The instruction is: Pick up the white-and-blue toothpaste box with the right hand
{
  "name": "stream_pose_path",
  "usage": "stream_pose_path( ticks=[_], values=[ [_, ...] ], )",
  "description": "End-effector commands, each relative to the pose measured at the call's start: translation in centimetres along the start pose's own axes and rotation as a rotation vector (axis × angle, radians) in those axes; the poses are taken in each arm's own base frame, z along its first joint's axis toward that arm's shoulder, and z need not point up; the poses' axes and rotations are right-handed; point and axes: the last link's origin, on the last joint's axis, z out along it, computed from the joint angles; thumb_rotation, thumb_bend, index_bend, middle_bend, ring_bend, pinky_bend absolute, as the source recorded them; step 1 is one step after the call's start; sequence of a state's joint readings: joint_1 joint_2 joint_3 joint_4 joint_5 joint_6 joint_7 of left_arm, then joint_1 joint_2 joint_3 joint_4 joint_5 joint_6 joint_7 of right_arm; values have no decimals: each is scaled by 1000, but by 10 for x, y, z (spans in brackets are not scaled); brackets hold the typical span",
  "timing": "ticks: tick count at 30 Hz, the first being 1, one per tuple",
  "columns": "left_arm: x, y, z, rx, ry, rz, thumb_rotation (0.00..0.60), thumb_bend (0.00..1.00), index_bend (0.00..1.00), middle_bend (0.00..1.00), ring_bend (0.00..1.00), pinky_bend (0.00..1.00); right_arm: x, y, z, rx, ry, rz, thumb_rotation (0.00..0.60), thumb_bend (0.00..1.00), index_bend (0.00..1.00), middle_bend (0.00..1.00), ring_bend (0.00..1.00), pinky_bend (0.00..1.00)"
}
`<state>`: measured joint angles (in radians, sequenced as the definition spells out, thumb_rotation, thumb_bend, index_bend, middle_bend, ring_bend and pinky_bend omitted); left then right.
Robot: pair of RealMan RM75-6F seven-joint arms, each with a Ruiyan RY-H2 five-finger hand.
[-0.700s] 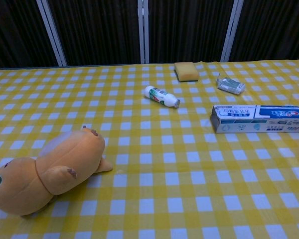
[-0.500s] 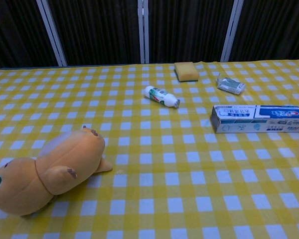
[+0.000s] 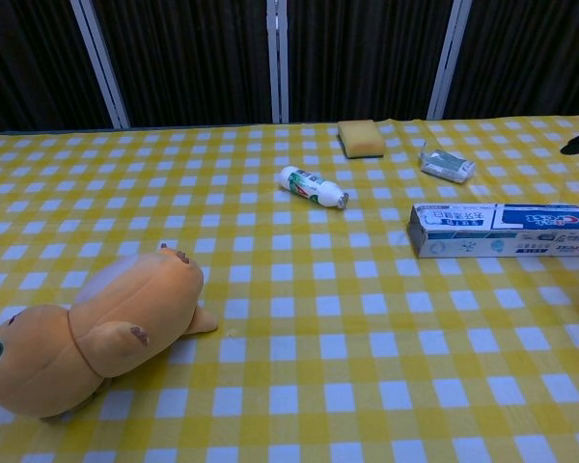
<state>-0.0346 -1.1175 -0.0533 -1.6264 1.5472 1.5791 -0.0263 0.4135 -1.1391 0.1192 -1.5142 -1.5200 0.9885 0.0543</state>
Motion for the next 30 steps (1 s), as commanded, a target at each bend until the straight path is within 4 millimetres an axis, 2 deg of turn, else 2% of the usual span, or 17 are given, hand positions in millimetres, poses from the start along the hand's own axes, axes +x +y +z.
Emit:
stream_pose_path(
  ticks=[1,4,10,16,18,21,24,30],
  values=[
    [-5,-2,7,18,-12,14,600,17,0,0,0,0,1,4,75,5,-100,24,600,0,32,21,0,0],
    [-11,-5,14,47,-35,29,600,16,0,0,0,0,-12,-4,108,-6,-143,29,600,0,36,48,0,12],
    [-15,-8,18,68,-46,36,600,16,0,0,0,0,-22,-7,133,-36,-180,38,600,0,80,120,24,117],
    [-16,-10,20,80,-50,37,600,17,0,0,0,0,-26,-7,139,-48,-223,29,600,5,212,269,180,249],
    [-17,-11,20,82,-52,38,600,17,0,0,0,0,-26,-7,139,-47,-215,31,600,29,308,361,273,328],
    [-17,-11,21,83,-54,40,600,17,0,0,0,0,-27,-8,139,-43,-195,45,600,72,391,447,355,386],
    [-18,-10,20,80,-57,41,600,18,0,0,0,0,-29,-8,139,-37,-183,35,600,126,435,477,383,409],
    [-18,-8,19,72,-58,36,600,17,0,0,0,0,-24,-10,136,-11,-99,8,600,188,462,509,417,420]
  ],
)
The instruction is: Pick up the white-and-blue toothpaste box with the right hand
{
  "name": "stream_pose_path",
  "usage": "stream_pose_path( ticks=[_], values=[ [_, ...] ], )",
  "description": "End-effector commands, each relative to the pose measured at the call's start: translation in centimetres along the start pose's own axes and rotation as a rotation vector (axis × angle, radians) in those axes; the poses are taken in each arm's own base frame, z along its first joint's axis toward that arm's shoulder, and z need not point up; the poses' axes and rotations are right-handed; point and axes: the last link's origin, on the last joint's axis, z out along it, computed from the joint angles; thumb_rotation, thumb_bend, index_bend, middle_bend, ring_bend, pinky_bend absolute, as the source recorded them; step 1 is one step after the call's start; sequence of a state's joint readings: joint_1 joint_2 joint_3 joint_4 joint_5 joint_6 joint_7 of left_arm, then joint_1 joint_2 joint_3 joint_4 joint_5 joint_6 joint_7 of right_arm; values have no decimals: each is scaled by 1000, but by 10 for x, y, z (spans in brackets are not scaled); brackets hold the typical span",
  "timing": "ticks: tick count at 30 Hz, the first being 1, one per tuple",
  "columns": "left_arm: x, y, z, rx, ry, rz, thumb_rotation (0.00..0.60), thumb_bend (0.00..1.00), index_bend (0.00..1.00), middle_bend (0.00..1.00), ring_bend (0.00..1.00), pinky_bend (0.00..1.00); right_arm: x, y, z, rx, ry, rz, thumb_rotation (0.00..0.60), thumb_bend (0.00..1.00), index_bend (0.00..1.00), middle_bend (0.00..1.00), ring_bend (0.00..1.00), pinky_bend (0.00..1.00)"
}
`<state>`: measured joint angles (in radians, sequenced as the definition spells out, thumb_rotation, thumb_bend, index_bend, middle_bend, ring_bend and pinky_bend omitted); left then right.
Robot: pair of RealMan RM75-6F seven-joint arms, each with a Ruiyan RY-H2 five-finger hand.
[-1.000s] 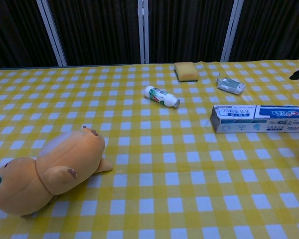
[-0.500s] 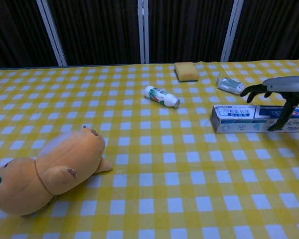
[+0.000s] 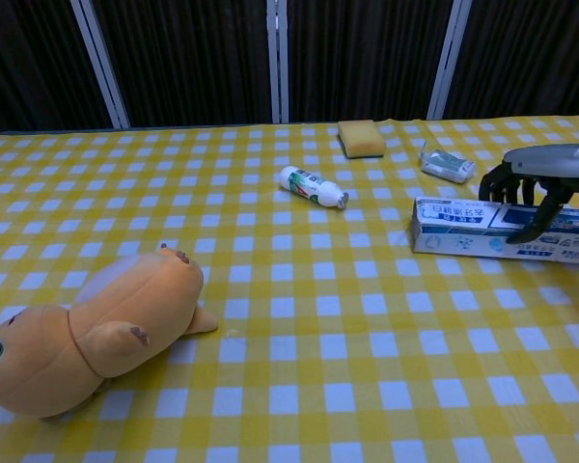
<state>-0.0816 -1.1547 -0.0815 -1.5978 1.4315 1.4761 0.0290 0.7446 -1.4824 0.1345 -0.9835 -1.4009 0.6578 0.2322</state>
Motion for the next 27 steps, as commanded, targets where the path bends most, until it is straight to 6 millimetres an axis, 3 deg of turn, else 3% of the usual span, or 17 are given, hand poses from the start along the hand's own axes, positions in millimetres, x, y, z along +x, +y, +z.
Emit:
stream_pose_path(
  ticks=[1,5,15,21,27],
  values=[
    [0,0,-1,-2,0,-4,600,18,0,0,0,0,6,-3,-5,25,48,2,600,193,463,509,418,421],
    [1,1,-1,-6,2,-7,600,18,0,0,0,0,16,-6,-11,54,76,3,600,200,466,511,419,422],
    [7,1,-3,-18,13,-33,600,17,0,0,0,0,84,-38,-39,181,243,-195,600,198,468,512,419,422],
    [12,0,-6,-26,22,-53,600,18,0,0,0,0,137,-64,-55,183,392,-483,600,199,467,508,419,421],
    [14,0,-9,-39,26,-65,600,17,0,0,0,0,165,-81,-65,134,513,-936,600,200,468,498,420,422]
  ],
)
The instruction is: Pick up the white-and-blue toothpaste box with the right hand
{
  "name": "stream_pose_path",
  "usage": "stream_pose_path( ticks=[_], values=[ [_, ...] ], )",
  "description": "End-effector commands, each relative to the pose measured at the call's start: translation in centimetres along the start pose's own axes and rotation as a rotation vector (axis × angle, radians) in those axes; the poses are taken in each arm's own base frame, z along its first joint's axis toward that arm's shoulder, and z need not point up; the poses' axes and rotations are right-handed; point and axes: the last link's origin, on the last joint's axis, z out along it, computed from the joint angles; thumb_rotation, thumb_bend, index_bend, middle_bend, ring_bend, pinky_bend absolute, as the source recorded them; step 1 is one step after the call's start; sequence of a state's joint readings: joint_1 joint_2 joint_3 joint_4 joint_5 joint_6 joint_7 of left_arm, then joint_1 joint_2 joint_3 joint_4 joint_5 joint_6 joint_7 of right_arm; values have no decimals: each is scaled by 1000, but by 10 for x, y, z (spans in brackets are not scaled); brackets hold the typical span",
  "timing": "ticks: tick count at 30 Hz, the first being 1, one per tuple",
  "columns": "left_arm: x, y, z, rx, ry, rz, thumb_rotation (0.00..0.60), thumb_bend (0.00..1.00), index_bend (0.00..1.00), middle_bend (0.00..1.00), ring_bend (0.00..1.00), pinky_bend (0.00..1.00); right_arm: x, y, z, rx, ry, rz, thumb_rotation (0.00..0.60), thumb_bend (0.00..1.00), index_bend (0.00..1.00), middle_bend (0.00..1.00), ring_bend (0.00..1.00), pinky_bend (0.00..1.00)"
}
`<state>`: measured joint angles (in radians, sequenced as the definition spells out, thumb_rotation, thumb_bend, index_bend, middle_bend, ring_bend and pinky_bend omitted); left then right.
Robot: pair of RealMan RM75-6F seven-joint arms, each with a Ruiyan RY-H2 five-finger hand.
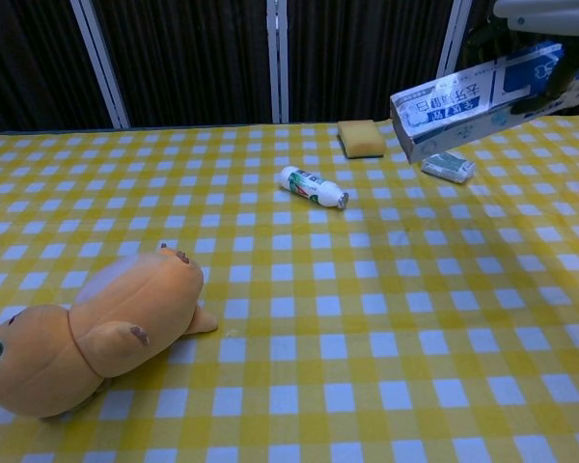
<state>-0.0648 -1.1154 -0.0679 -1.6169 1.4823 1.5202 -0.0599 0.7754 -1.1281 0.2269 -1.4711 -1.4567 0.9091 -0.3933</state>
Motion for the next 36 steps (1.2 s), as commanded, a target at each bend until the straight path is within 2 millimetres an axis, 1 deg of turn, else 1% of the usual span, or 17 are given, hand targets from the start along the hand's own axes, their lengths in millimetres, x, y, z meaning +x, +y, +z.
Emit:
stream_pose_path(
  ticks=[1,2,4,8,10,12,17,19,21,22,25,26,27,32,36],
  values=[
    [1,0,-1,-4,1,-4,600,17,0,0,0,0,49,4,4,6,122,-443,600,201,468,494,420,422],
    [1,0,-2,-5,1,-5,600,18,0,0,0,0,53,3,4,10,145,-547,600,202,468,492,420,422],
    [1,0,-2,-7,2,-6,600,18,0,0,0,0,61,0,4,14,179,-692,600,202,467,490,420,422],
    [0,1,-2,-9,-2,-6,600,18,0,0,0,0,76,-8,5,34,244,-891,600,206,466,487,420,413],
    [0,2,-2,-11,-7,-5,600,17,0,0,0,0,79,-12,5,37,261,-952,600,207,467,485,420,409],
    [-1,2,-2,-12,-7,-4,600,17,0,0,0,0,79,-16,4,47,263,-985,600,208,468,485,420,409],
    [0,1,-2,-7,-5,-5,600,18,0,0,0,0,76,-13,2,22,260,-982,600,208,470,486,420,408],
    [0,1,-2,-6,-5,-6,600,18,0,0,0,0,71,-8,-1,-3,243,-936,600,208,472,488,420,408],
    [0,0,-2,-6,-5,-6,600,18,0,0,0,0,62,-5,-5,-34,204,-810,600,208,474,489,420,408],
    [0,1,-2,-7,-5,-6,600,17,0,0,0,0,55,-4,-7,-52,176,-713,600,208,475,490,420,408],
    [0,1,-2,-8,-6,-6,600,17,0,0,0,0,37,-3,-11,-83,108,-495,600,208,477,491,420,408],
    [0,1,-2,-9,-6,-4,600,17,0,0,0,0,24,-4,-14,-97,61,-368,600,208,477,492,420,408],
    [0,2,-2,-10,-7,-3,600,17,0,0,0,0,14,-5,-15,-98,25,-297,600,208,477,493,420,408],
    [-3,3,-2,-9,-14,5,600,18,0,0,0,0,-28,-8,-19,-93,-81,-144,600,209,477,492,420,408],
    [-6,3,-1,-3,-21,12,600,18,0,0,0,0,-54,-16,-19,-106,-137,-9,600,209,472,491,420,408]
  ],
)
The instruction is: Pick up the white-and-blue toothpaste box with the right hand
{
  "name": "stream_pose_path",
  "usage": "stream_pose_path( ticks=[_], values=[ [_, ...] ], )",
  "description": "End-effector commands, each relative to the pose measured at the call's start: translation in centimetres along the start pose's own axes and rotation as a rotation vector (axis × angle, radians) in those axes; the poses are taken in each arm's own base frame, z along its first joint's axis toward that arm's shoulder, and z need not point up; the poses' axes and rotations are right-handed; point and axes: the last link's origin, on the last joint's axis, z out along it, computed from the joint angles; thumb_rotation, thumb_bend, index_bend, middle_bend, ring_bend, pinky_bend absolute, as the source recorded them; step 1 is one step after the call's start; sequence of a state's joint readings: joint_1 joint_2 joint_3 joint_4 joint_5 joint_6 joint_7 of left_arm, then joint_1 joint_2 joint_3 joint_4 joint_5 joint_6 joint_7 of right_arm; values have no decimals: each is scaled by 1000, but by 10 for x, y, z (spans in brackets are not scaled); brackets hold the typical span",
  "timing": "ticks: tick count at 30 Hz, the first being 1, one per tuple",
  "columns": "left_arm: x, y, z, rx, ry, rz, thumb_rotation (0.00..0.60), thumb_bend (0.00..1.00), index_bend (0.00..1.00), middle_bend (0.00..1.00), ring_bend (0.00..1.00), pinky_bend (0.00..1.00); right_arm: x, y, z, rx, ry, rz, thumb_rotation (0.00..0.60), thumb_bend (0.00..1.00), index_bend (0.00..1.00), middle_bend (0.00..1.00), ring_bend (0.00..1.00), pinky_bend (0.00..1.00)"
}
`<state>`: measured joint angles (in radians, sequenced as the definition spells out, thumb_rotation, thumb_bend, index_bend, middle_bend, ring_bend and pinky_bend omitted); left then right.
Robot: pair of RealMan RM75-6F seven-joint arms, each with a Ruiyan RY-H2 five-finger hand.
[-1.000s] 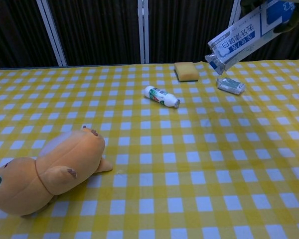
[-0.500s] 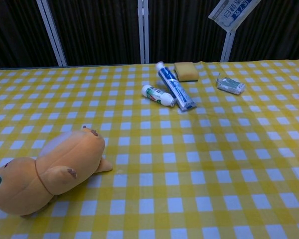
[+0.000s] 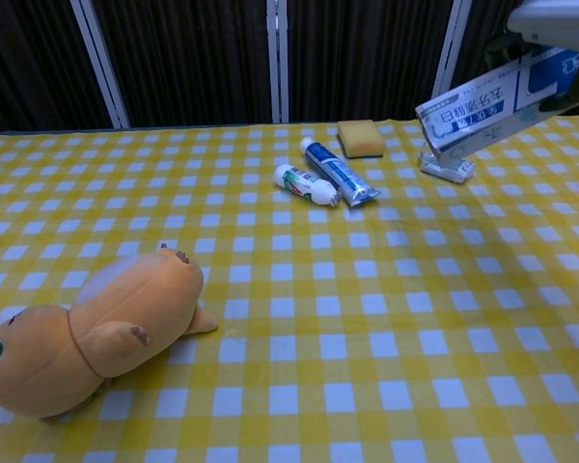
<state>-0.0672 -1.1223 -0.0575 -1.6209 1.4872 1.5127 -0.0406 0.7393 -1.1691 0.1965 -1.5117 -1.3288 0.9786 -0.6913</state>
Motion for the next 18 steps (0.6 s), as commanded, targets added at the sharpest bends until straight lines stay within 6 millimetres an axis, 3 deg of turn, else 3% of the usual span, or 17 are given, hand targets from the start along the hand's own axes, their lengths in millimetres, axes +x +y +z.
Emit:
stream_pose_path(
  ticks=[1,5,7,9,12,15,18],
  values=[
    [-2,0,1,4,-5,4,600,18,0,0,0,0,-40,-16,-5,-11,-118,165,600,209,470,489,420,408],
    [-3,-1,2,8,-10,9,600,18,0,0,0,0,-57,-28,-4,-22,-183,289,600,199,404,446,413,372],
    [-4,-1,3,10,-13,12,600,18,0,0,0,0,-63,-34,-4,-25,-220,349,600,145,217,362,362,310],
    [-4,-2,3,12,-15,14,600,18,0,0,0,0,-69,-39,-5,-20,-274,410,600,35,18,187,226,202],
    [-5,-2,4,14,-18,16,600,18,0,0,0,0,-69,-43,-7,-38,-323,537,600,0,0,18,78,73],
    [-5,-2,4,12,-20,13,600,18,0,0,0,0,-56,-41,-12,-48,-283,601,600,0,0,0,46,19],
    [-3,-2,3,9,-15,6,600,17,0,0,0,0,-43,-38,-30,-53,-217,635,600,0,0,0,40,0]
  ],
)
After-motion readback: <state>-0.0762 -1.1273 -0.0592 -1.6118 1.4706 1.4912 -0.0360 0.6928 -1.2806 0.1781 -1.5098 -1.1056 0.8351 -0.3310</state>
